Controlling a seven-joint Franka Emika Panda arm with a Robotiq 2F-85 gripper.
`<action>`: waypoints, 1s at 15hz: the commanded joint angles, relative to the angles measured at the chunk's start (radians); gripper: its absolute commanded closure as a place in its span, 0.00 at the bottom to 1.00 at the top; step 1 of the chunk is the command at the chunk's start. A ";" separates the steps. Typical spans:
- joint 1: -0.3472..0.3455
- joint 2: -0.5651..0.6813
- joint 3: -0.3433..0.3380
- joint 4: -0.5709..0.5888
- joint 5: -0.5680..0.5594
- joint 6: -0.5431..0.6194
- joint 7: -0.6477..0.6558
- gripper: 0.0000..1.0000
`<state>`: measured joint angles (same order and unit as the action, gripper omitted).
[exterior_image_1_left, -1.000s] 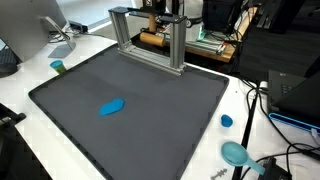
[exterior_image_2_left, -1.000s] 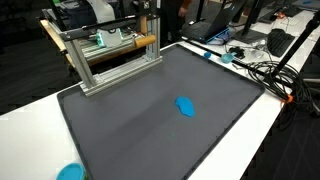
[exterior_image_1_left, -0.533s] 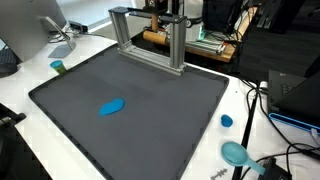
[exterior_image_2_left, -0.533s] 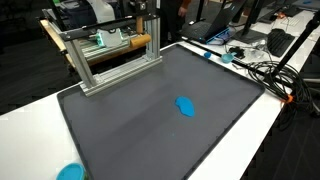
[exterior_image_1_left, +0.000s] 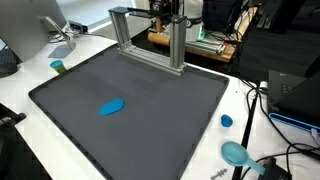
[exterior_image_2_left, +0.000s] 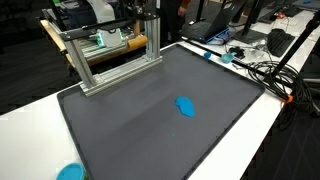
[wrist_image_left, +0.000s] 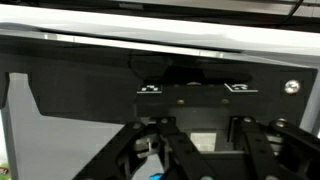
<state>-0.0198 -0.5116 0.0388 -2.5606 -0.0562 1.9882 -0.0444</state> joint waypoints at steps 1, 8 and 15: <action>0.015 -0.070 -0.026 -0.052 0.026 0.004 0.008 0.78; 0.010 -0.127 -0.050 -0.073 0.070 0.001 0.020 0.02; -0.002 -0.302 -0.015 -0.088 0.042 0.000 0.083 0.00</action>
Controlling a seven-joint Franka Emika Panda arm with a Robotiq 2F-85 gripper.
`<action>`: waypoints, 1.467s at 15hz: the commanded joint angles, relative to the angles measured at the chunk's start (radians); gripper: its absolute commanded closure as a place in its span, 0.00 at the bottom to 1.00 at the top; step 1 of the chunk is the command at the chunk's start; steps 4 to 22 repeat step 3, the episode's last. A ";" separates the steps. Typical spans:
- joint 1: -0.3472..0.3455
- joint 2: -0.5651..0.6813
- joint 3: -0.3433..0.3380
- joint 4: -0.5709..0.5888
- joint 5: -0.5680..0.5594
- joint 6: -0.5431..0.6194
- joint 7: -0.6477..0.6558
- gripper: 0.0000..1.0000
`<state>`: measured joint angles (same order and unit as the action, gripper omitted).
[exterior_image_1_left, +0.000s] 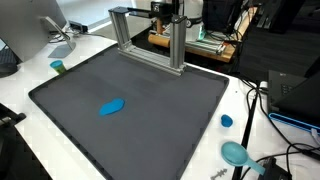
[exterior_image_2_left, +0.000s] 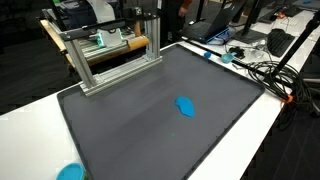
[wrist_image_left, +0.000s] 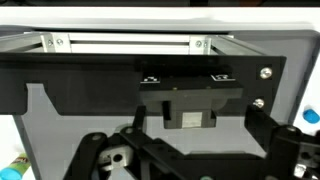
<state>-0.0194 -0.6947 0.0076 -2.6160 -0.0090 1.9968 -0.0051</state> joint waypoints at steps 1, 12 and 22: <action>-0.001 -0.143 0.025 -0.032 -0.012 0.008 0.050 0.00; 0.005 -0.087 0.012 0.002 -0.007 0.003 0.027 0.00; 0.005 -0.087 0.012 0.002 -0.007 0.003 0.027 0.00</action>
